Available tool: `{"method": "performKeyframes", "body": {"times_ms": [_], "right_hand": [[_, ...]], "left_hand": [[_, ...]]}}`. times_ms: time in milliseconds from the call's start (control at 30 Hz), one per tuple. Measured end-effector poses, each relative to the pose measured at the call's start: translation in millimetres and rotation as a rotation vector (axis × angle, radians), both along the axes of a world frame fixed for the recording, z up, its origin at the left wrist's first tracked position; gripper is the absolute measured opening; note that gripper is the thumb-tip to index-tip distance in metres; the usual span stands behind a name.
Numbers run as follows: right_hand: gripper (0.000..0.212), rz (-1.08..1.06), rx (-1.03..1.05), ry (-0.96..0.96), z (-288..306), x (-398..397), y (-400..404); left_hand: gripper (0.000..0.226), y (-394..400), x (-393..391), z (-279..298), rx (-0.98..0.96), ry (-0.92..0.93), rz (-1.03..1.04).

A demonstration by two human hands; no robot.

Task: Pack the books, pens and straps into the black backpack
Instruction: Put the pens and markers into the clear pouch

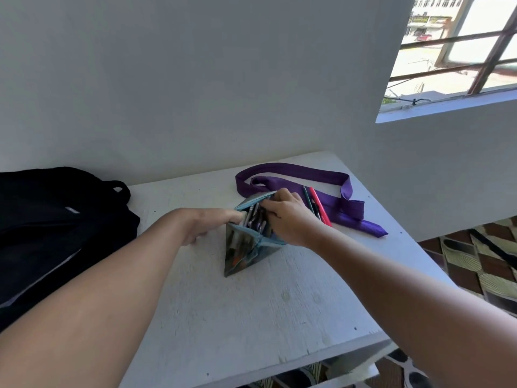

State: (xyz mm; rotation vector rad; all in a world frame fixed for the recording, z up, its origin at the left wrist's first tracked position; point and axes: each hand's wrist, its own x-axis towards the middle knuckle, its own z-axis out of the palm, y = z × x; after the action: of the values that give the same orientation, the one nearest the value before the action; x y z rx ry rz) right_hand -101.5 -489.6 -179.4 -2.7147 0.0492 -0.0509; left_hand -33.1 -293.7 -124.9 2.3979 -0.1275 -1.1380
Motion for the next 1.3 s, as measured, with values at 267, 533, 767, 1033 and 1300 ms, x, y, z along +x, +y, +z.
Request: {"method": "performKeyframes", "body": {"times_ms": [267, 533, 767, 1033, 1300], "right_hand": [[0.050, 0.056, 0.239, -0.184, 1.9, -26.2, -14.1], [0.035, -0.391, -0.124, -0.114, -17.6, -22.7, -71.4], [0.035, -0.437, -0.271, -0.035, -12.2, -17.9, -48.2], [0.025, -0.512, -0.319, 0.125, -7.0, -11.3, -23.6], [0.027, -0.605, 0.099, -0.054, 11.9, -10.4, -8.1]], "left_hand": [[0.098, -14.1, -10.1, -5.0, -0.057, -0.079, 0.085], [0.105, -15.3, -9.4, -11.9, -0.025, -0.128, 0.084], [0.114, -14.0, -4.2, -16.3, -0.023, -0.136, 0.076], [0.106, -13.5, -2.6, -15.9, -0.046, -0.144, -0.016], [0.104, -12.6, -1.9, -17.0, -0.034, -0.165, -0.059]]}}
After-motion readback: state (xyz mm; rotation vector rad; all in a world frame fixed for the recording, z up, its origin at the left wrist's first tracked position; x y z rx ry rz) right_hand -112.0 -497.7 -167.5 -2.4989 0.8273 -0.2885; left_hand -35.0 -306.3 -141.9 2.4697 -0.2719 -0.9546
